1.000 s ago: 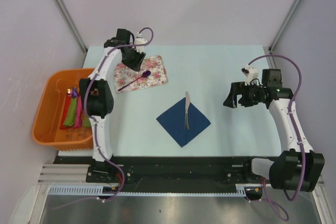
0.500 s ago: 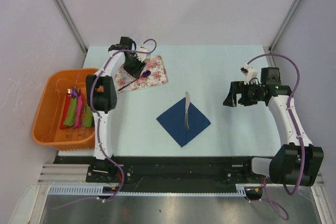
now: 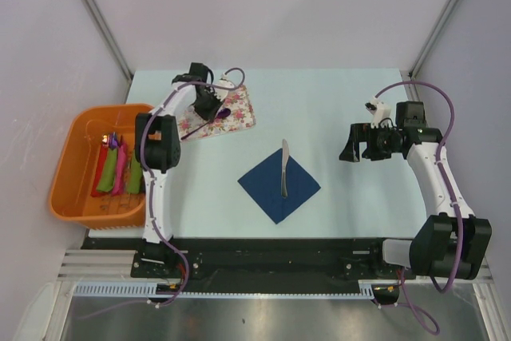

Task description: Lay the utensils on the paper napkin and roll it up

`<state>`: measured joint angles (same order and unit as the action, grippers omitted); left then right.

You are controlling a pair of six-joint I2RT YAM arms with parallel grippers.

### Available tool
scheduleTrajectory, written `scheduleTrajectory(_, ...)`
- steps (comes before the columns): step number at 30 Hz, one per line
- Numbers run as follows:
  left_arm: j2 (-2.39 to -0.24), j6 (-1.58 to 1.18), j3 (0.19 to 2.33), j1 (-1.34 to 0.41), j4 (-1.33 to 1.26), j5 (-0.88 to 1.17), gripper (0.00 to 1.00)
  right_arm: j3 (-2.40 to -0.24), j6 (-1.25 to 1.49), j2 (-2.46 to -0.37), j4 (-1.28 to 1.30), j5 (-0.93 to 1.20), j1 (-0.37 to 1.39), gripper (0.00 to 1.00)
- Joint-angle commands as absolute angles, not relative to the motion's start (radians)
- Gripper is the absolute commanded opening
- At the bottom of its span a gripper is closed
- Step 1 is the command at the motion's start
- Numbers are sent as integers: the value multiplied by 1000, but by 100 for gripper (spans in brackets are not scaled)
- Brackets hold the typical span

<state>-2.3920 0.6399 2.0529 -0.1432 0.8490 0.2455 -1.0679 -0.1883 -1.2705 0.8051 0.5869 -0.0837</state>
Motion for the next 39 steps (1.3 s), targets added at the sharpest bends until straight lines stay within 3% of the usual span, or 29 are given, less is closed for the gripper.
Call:
scheduleTrajectory(1,-2370,655,2006,-169,839,247,7,-1097,-198,-1250,799,580,-89,100)
scheduleTrajectory(3,-2355,622,2019,-169,833,238,0,-1094,-198,-1247,796,584,-89,100)
scheduleTrajectory(15,-2148,278,2137,-192,844,172,0,-1088,-195,-1195,795,606,-89,100)
scheduleTrajectory(18,-2077,154,2109,-233,842,65,0,-1086,-193,-1186,795,607,-89,100)
scheduleTrajectory(21,-2013,7,2059,-291,844,-99,0,-1086,-190,-1177,793,606,-90,100)
scheduleTrajectory(25,-1948,-240,1961,-337,897,-86,0,-1080,-190,-1167,792,604,-89,100)
scheduleTrajectory(29,-1850,-316,1783,-421,839,-118,0,-1074,-189,-1158,792,600,-89,100)
scheduleTrajectory(33,-1773,-382,1646,-517,801,-77,0,-1063,-186,-1150,785,598,-91,100)
scheduleTrajectory(39,-1686,-693,1389,-554,625,84,0,-1062,-187,-1150,792,584,-94,100)
